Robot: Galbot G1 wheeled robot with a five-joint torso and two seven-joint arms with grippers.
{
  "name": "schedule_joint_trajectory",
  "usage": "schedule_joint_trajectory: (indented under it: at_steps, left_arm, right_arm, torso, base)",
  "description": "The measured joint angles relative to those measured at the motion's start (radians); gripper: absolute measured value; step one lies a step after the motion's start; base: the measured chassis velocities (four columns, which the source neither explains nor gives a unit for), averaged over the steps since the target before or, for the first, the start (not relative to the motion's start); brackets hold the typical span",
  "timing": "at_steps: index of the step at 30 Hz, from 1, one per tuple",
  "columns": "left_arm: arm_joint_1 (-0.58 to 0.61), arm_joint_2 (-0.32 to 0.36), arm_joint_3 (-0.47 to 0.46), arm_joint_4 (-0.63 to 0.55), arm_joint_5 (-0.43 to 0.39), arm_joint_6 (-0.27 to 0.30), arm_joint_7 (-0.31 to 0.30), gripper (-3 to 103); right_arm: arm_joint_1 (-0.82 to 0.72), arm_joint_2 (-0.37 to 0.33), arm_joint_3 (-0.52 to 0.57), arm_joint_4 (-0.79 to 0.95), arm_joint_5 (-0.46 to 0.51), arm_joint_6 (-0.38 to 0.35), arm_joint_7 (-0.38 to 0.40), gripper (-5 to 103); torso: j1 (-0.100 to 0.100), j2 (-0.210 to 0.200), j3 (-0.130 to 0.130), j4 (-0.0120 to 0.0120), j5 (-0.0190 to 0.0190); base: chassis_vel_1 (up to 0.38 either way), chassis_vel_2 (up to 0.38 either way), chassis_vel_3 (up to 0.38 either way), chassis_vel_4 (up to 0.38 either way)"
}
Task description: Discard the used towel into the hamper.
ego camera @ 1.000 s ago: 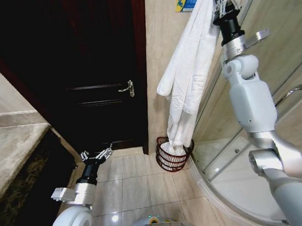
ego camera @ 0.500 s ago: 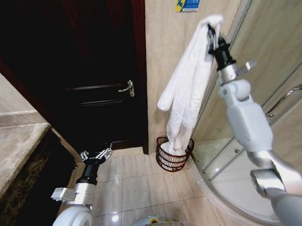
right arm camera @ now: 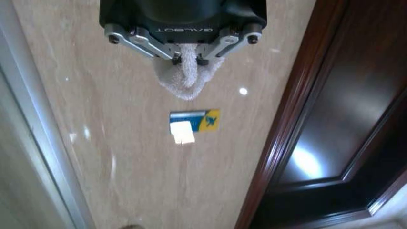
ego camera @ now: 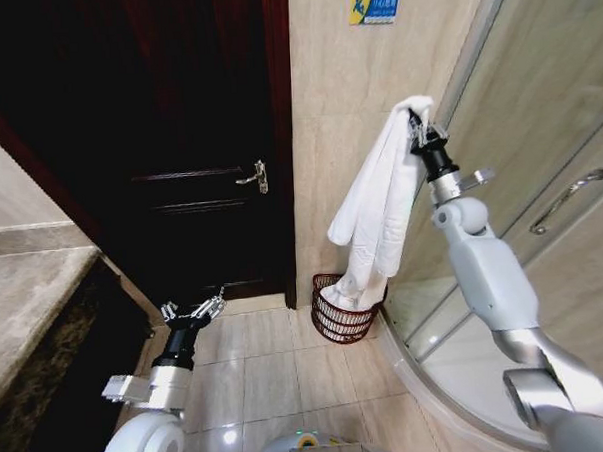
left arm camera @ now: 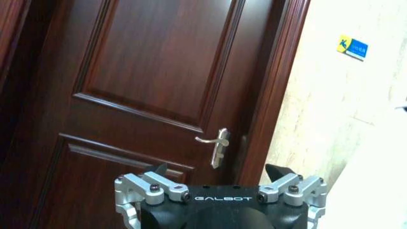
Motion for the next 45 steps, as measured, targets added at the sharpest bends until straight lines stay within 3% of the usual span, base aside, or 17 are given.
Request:
schedule_joint_trajectory:
  at_steps: [28, 45]
  left_arm:
    - [0.0, 0.0, 0.0, 0.0, 0.0, 0.0, 0.0, 100]
    - [0.0, 0.0, 0.0, 0.0, 0.0, 0.0, 0.0, 100]
  right_arm:
    - [-0.093, 0.1, -0.025, -0.321, -0.071, 0.119, -0.079, 7]
    - [-0.219, 0.166, -0.045, -0.32, -0.089, 0.13, -0.083, 7]
  torso:
    - [0.0, 0.0, 0.0, 0.0, 0.0]
    - [0.0, 0.0, 0.0, 0.0001, -0.0001]
  base:
    - [0.0, 0.0, 0.0, 0.0]
    - [0.0, 0.0, 0.0, 0.0]
